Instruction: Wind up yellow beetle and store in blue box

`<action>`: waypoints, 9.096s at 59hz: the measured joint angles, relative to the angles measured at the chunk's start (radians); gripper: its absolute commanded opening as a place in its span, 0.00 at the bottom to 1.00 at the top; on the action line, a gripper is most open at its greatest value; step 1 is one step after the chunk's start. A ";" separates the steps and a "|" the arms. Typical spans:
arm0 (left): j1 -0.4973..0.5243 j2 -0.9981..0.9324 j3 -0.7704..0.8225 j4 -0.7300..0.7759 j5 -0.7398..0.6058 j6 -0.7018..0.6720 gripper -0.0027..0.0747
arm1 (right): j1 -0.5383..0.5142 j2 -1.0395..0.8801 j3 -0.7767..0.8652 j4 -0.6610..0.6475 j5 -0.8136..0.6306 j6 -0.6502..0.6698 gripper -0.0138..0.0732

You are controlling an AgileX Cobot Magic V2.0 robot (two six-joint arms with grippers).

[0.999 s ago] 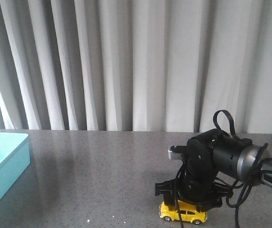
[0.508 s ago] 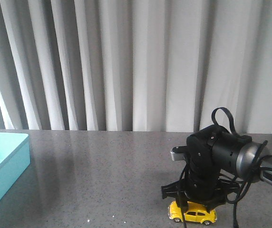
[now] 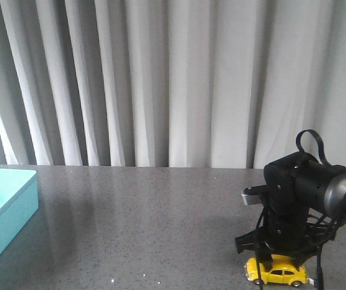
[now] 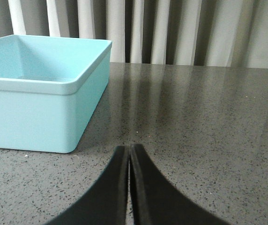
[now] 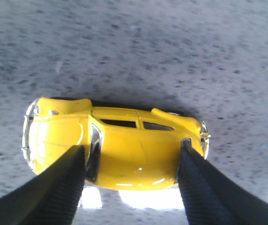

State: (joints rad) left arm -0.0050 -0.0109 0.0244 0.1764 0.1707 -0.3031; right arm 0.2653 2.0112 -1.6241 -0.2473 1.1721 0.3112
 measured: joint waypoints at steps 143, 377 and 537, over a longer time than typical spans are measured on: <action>0.000 0.000 0.000 0.001 0.000 0.000 0.03 | -0.185 -1.533 1.087 0.410 -0.652 -0.448 0.35; 0.000 0.522 -0.669 0.116 -0.492 -0.348 0.35 | -0.185 -1.689 1.268 0.416 -0.681 -0.448 0.35; 0.000 1.069 -1.486 -0.752 0.526 0.975 0.73 | -0.185 -1.689 1.268 0.423 -0.680 -0.448 0.35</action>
State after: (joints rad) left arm -0.0050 1.0577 -1.4618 -0.5756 0.6968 0.6719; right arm 0.0800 0.3222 -0.3566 0.1758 0.4920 -0.1370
